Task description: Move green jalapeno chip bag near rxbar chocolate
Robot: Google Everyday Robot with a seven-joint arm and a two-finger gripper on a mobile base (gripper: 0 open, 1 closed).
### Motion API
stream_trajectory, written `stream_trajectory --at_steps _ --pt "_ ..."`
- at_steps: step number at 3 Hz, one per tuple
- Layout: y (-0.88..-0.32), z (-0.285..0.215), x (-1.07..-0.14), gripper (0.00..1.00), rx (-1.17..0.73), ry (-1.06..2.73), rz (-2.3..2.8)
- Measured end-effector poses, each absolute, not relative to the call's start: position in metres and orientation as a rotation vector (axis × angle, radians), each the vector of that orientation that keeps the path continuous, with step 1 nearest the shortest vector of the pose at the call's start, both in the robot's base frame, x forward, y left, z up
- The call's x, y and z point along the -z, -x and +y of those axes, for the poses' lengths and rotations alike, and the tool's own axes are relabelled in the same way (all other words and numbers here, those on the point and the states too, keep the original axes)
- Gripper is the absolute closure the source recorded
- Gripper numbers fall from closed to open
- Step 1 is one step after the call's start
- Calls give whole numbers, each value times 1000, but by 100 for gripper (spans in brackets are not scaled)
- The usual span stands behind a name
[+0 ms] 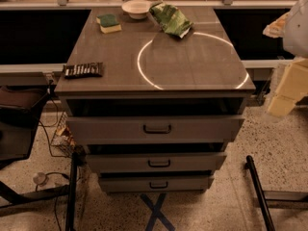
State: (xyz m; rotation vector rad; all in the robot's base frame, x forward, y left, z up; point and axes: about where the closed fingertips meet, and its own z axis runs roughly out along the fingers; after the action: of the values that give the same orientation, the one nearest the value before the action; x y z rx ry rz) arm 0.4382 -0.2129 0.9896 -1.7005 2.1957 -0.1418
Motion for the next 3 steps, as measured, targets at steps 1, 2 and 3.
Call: stream_trajectory --at_steps 1,2,3 --pt "-440 -213 -989 0 141 1688 2192" --pt "-459 -218 -984 0 127 1569 2153" --pt "-496 -233 -974 0 63 1362 2108"
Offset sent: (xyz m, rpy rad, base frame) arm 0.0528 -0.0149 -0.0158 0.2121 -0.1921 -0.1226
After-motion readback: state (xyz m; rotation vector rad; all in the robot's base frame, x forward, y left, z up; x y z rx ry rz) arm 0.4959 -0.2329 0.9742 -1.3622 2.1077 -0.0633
